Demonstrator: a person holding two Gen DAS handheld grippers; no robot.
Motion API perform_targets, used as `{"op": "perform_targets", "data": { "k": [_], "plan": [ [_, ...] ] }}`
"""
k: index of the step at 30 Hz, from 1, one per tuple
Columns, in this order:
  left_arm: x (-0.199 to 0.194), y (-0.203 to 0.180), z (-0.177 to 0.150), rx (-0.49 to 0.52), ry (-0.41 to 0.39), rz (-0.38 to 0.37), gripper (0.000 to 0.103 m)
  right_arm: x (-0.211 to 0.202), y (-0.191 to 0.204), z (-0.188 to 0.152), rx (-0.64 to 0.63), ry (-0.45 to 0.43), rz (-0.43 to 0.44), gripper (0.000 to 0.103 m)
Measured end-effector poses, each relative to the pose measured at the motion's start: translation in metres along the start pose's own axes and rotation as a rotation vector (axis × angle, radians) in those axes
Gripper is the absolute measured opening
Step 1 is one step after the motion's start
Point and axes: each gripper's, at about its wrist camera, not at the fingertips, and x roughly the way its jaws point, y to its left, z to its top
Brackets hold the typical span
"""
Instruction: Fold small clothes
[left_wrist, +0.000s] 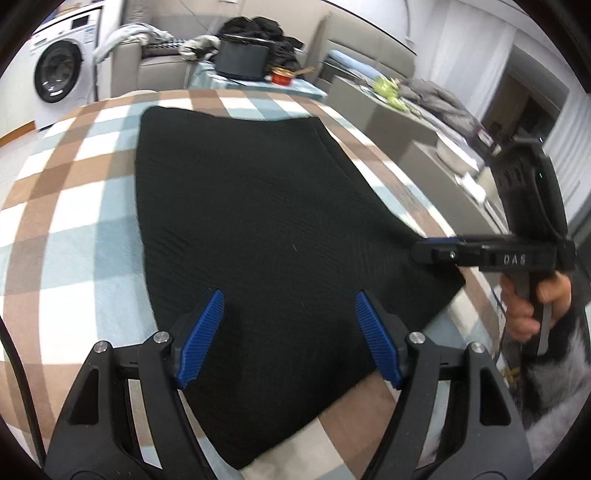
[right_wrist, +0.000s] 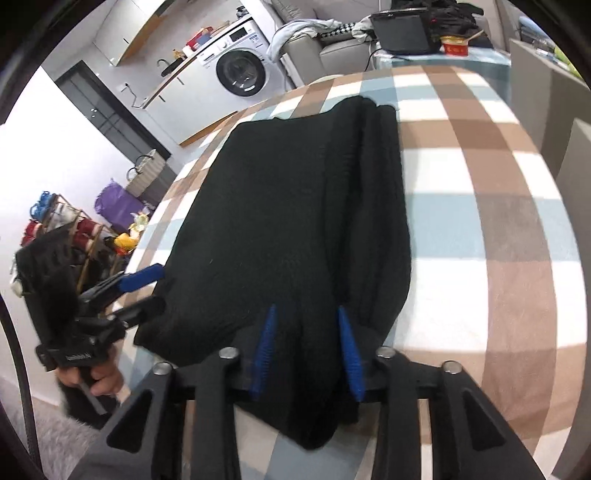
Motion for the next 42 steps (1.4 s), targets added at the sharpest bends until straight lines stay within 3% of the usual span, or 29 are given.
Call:
{"op": "perform_targets", "data": {
  "k": [3, 4, 6, 9, 11, 12, 13, 16, 17, 19, 21, 25, 30, 34, 38, 42],
  "plan": [
    [0.003, -0.004, -0.016, 0.040, 0.034, 0.016, 0.072, -0.001, -0.005, -0.012, 0.006, 0.011, 0.010, 0.035],
    [0.003, -0.005, -0.021, 0.050, 0.045, 0.025, 0.072, -0.002, -0.004, -0.015, 0.003, 0.003, 0.010, 0.023],
    [0.002, -0.004, -0.031, 0.069, 0.070, 0.043, 0.072, -0.009, 0.000, -0.015, -0.008, -0.020, 0.012, 0.014],
    [-0.005, -0.005, -0.040, 0.102, 0.078, 0.054, 0.072, -0.024, 0.009, -0.010, -0.033, -0.078, 0.037, 0.013],
    [-0.008, -0.005, -0.045, 0.119, 0.089, 0.061, 0.072, -0.017, 0.010, -0.012, -0.055, -0.038, -0.033, 0.013],
    [-0.009, -0.004, -0.046, 0.118, 0.090, 0.061, 0.072, -0.005, 0.008, -0.017, -0.079, 0.032, -0.111, 0.013],
    [-0.012, -0.004, -0.048, 0.116, 0.091, 0.061, 0.072, 0.001, 0.006, -0.018, -0.091, 0.061, -0.135, 0.014],
    [-0.020, -0.001, -0.047, 0.096, 0.077, 0.055, 0.072, -0.008, 0.007, -0.009, -0.084, 0.020, -0.091, 0.021],
    [-0.023, 0.001, -0.046, 0.080, 0.068, 0.050, 0.072, -0.013, 0.007, -0.003, -0.087, -0.016, -0.096, 0.023],
    [-0.026, 0.006, -0.040, 0.053, 0.046, 0.050, 0.072, -0.020, -0.001, 0.006, -0.057, -0.083, -0.109, 0.037],
    [-0.027, 0.012, -0.031, 0.026, 0.023, 0.066, 0.072, -0.016, -0.011, 0.020, -0.004, -0.132, -0.101, 0.041],
    [-0.021, 0.036, -0.012, -0.084, -0.001, 0.099, 0.072, 0.013, -0.032, 0.053, 0.098, -0.153, -0.074, 0.041],
    [-0.010, 0.062, 0.007, -0.185, -0.009, 0.116, 0.072, 0.040, -0.033, 0.090, 0.079, -0.168, -0.055, 0.041],
    [-0.004, 0.070, 0.013, -0.194, 0.000, 0.134, 0.072, 0.055, -0.031, 0.111, 0.062, -0.163, -0.055, 0.040],
    [0.002, 0.072, 0.016, -0.194, 0.008, 0.132, 0.072, 0.053, -0.020, 0.117, 0.009, -0.195, -0.002, 0.040],
    [0.012, 0.073, 0.020, -0.191, 0.022, 0.131, 0.072, 0.068, -0.025, 0.124, 0.011, -0.156, -0.064, 0.040]
  ]
}}
